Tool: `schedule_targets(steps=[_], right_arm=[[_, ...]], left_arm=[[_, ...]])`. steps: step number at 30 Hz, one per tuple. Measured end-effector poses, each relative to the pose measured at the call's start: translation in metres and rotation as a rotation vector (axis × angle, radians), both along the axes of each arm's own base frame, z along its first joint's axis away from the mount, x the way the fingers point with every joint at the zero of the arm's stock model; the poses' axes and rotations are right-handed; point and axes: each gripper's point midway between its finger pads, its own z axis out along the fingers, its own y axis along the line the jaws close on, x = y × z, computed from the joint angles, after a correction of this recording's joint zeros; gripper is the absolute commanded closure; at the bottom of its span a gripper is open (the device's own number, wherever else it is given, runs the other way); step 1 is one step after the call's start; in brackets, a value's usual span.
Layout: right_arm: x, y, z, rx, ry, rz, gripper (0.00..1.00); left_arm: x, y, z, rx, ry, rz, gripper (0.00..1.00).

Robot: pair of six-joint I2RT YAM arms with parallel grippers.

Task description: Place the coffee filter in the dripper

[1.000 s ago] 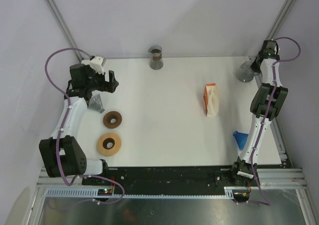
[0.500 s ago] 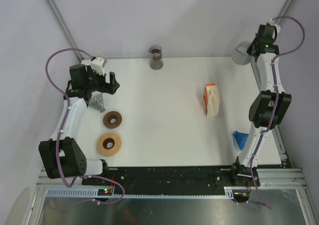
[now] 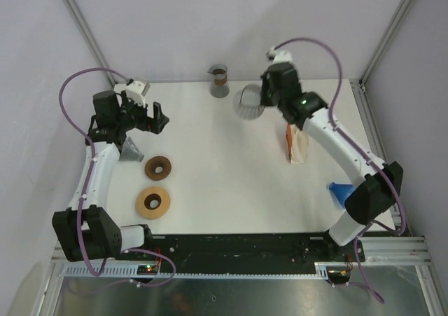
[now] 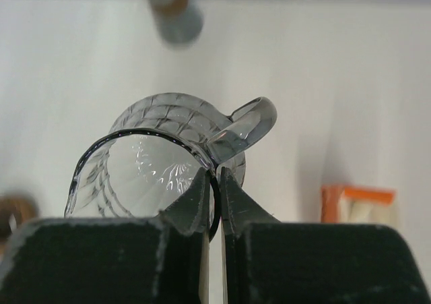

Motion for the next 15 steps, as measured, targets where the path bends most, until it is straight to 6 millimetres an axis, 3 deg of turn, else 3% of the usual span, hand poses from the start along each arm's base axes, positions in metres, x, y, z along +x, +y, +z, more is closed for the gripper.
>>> schedule_targets(steps=[3, 5, 9, 15], right_arm=[[-0.036, 0.03, -0.065, -0.063, 0.137, 0.066, 1.0], [-0.058, 0.035, -0.104, -0.108, 0.224, 0.079, 1.0], [-0.103, 0.03, -0.16, -0.179, 0.368, 0.08, 1.0], [-0.147, 0.032, -0.196, -0.198, 0.451, 0.083, 1.0]], left_arm=[[-0.004, -0.001, 0.004, 0.004, -0.012, -0.011, 0.03], [-0.007, -0.002, 0.004, 0.009, -0.017, -0.018, 0.03], [-0.014, -0.003, -0.01, 0.041, 0.004, -0.044, 0.05], [-0.022, -0.001, -0.057, 0.172, 0.103, -0.06, 0.15]])
